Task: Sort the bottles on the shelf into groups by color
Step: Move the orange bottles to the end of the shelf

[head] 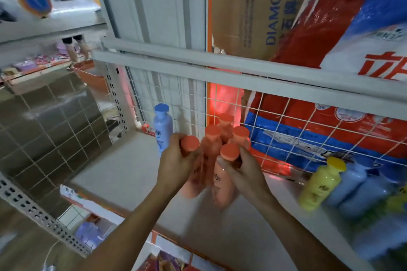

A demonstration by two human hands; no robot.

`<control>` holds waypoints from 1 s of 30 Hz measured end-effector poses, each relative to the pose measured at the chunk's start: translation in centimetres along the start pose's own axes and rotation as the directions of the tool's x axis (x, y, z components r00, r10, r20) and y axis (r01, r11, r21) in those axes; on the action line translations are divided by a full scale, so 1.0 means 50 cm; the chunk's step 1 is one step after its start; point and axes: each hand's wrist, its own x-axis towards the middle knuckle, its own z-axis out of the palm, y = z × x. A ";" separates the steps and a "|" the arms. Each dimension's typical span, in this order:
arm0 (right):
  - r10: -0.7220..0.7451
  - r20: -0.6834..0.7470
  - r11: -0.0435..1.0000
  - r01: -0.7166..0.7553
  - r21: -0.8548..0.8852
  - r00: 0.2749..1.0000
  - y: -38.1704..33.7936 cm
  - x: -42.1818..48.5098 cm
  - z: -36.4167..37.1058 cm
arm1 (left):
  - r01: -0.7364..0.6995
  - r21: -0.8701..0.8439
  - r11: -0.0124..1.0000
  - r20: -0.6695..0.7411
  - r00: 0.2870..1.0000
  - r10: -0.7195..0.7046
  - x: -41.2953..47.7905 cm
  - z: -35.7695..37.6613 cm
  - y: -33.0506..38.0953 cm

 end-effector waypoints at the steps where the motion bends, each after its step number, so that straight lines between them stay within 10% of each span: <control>1: 0.011 -0.011 1.000 -0.011 -0.004 1.000 -0.005 0.002 0.011 | -0.007 -0.008 1.000 0.012 1.000 0.007 0.008 -0.004 -0.005; 13: 0.073 -0.058 0.986 -0.081 -0.143 0.996 -0.033 -0.053 0.052 | -0.194 -0.024 0.981 0.303 0.933 0.192 0.028 -0.033 -0.033; 30: 0.139 -0.335 0.904 -0.258 -0.342 0.932 -0.018 -0.036 0.102 | -0.196 -0.105 0.975 0.272 0.937 0.218 0.089 -0.020 -0.055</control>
